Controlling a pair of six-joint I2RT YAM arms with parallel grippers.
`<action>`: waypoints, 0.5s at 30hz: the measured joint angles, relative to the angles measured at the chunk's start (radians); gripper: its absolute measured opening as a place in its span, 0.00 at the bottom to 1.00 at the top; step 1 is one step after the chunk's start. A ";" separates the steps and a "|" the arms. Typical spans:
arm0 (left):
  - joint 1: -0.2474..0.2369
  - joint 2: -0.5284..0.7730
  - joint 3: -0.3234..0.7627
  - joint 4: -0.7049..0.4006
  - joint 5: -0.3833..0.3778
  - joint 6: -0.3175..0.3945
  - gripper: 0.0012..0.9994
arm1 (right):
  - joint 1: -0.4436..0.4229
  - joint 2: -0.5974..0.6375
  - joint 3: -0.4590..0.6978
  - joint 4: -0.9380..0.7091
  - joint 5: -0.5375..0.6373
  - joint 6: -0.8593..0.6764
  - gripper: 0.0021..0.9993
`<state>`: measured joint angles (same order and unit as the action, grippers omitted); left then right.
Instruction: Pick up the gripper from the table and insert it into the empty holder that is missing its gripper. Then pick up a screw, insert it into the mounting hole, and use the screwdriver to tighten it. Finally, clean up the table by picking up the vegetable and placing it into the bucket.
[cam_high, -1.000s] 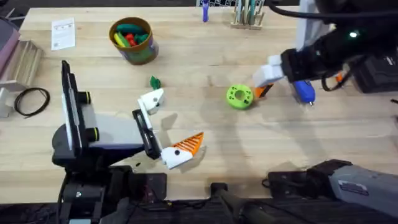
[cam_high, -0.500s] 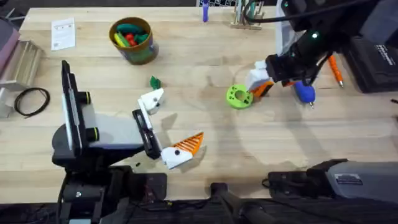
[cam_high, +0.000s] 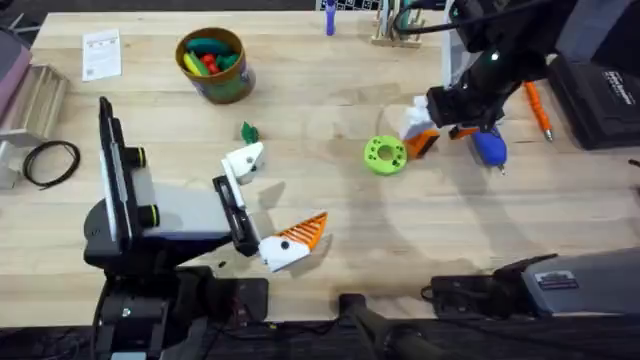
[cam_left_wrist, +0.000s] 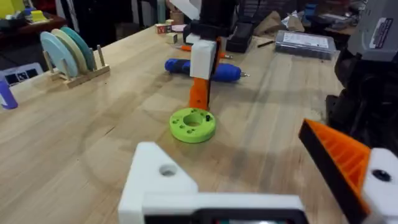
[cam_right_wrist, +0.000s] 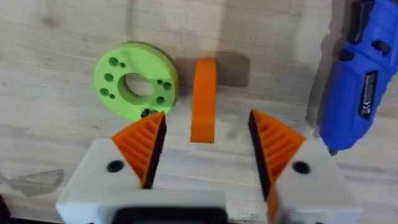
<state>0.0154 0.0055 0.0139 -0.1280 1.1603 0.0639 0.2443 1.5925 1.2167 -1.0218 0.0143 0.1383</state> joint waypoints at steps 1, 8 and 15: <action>0.000 0.000 0.000 0.000 0.000 0.000 0.99 | 0.000 0.000 0.000 0.000 0.000 0.000 0.81; 0.000 0.000 0.000 0.000 0.000 0.000 0.99 | 0.000 0.013 0.000 0.000 0.000 -0.004 0.70; 0.000 0.000 0.000 0.000 0.000 0.000 0.99 | 0.000 0.034 0.000 0.009 0.000 -0.005 0.59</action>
<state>0.0154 0.0054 0.0139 -0.1280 1.1603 0.0639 0.2447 1.6264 1.2167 -1.0126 0.0147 0.1337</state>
